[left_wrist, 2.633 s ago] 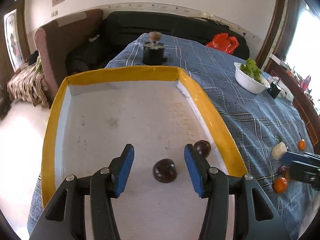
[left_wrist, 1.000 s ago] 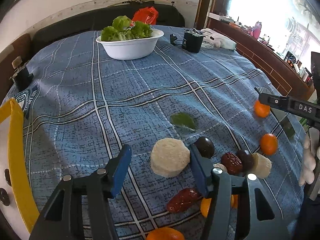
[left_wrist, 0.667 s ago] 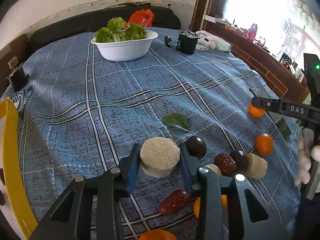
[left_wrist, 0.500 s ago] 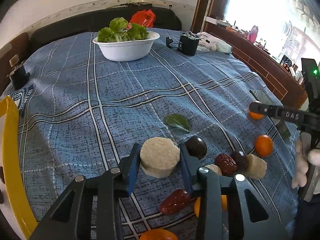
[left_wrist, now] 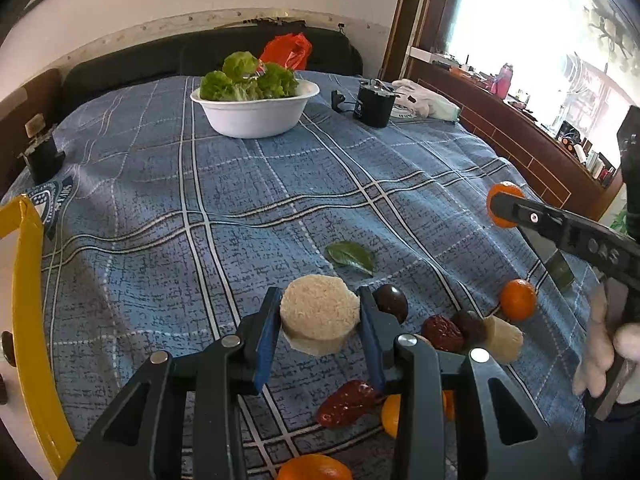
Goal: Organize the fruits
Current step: 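Carry the white slice and the orange over the yellow-rimmed tray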
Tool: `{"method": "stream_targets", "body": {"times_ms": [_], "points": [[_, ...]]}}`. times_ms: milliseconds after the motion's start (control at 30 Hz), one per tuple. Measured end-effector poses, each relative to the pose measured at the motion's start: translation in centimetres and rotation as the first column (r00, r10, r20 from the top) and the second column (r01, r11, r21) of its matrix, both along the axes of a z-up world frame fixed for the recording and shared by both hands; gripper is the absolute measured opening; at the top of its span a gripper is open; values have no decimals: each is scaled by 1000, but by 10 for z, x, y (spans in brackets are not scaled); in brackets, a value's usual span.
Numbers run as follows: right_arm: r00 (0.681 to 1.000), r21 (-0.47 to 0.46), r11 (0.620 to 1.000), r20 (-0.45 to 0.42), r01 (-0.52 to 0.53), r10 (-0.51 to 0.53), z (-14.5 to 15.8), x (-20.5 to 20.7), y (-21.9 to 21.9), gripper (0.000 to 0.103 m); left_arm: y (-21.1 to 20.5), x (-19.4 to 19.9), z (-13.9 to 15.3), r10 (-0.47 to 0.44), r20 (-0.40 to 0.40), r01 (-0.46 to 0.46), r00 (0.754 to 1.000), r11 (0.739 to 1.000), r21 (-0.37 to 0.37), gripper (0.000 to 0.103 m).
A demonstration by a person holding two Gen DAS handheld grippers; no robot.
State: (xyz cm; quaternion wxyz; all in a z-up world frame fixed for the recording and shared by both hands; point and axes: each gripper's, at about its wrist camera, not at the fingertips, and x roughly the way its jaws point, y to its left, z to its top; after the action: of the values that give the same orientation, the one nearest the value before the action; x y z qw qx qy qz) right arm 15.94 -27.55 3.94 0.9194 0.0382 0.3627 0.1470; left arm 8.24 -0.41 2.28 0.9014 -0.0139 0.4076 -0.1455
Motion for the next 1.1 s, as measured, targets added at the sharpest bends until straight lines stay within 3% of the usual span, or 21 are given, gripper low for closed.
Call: {"method": "stream_targets", "body": {"times_ms": [233, 667, 1100], "points": [[999, -25, 998, -3, -53, 53, -4, -3, 18, 39, 1, 0, 3, 10, 23, -10, 1000, 1000, 14, 36], [984, -9, 985, 43, -172, 172, -2, -19, 45, 39, 9, -11, 20, 58, 143, -67, 988, 996, 62, 36], [962, -25, 966, 88, -256, 258, -3, -34, 66, 40, 14, -16, 26, 94, 182, -109, 979, 991, 72, 36]]}}
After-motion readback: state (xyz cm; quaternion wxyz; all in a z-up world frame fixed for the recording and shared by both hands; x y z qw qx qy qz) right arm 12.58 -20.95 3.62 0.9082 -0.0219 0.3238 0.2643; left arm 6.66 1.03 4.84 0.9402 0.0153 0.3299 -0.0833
